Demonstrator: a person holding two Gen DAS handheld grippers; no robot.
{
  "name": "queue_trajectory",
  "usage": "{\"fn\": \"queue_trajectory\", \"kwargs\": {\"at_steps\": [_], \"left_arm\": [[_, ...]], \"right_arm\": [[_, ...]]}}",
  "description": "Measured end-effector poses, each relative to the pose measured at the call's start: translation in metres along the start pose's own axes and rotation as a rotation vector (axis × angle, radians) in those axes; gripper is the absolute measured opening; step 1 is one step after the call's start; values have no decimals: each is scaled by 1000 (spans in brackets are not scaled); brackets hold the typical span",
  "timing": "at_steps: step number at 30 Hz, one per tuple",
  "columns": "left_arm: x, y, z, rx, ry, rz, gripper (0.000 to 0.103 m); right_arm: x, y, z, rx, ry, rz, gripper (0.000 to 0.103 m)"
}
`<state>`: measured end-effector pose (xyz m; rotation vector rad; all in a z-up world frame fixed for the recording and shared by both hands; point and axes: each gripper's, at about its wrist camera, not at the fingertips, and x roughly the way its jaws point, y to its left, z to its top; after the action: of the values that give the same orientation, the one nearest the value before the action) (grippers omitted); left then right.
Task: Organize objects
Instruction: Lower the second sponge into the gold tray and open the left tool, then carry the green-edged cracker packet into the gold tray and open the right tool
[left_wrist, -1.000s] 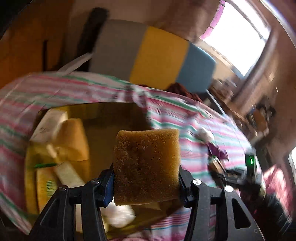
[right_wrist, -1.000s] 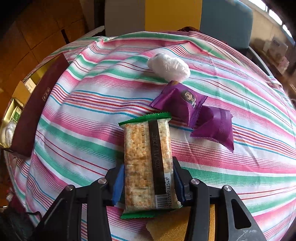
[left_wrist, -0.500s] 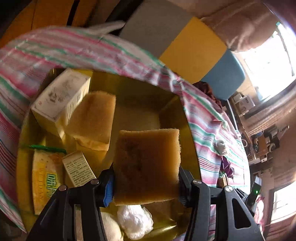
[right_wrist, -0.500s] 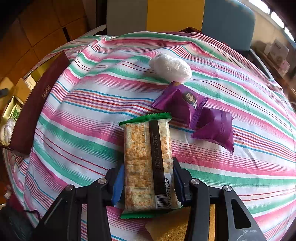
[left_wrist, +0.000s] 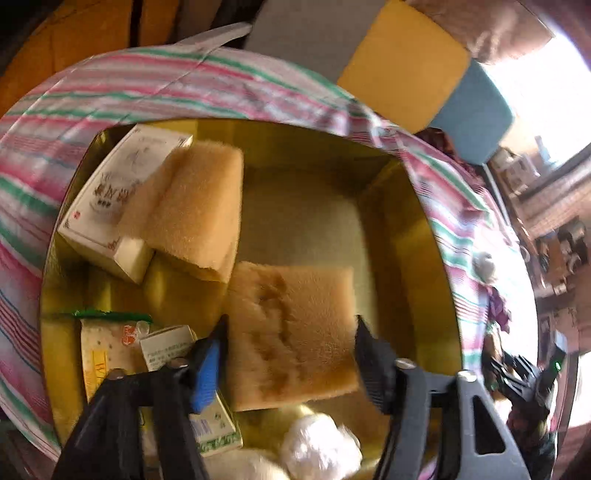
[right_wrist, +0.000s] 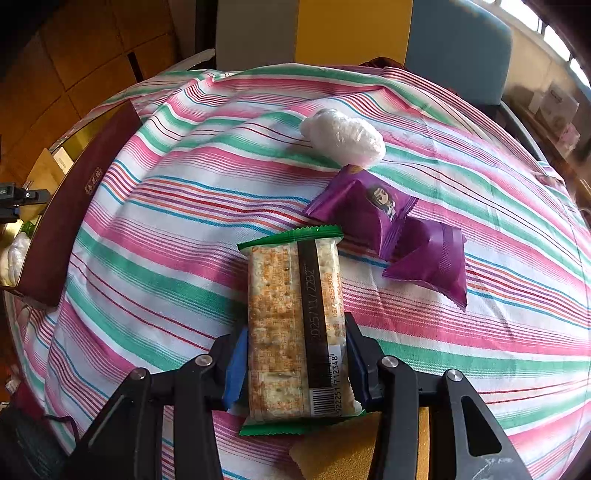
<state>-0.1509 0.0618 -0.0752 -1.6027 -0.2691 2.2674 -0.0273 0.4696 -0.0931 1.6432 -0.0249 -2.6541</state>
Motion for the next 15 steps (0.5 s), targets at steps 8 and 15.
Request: {"fn": "queue_trajectory", "kwargs": {"at_steps": [8, 15], "left_arm": [[-86, 30, -8, -10, -164, -13, 72], [-138, 73, -34, -103, -334, 101, 72]], "right_arm": [[0, 1, -1, -3, -2, -2, 48], [2, 2, -1, -11, -7, -12, 48]]}}
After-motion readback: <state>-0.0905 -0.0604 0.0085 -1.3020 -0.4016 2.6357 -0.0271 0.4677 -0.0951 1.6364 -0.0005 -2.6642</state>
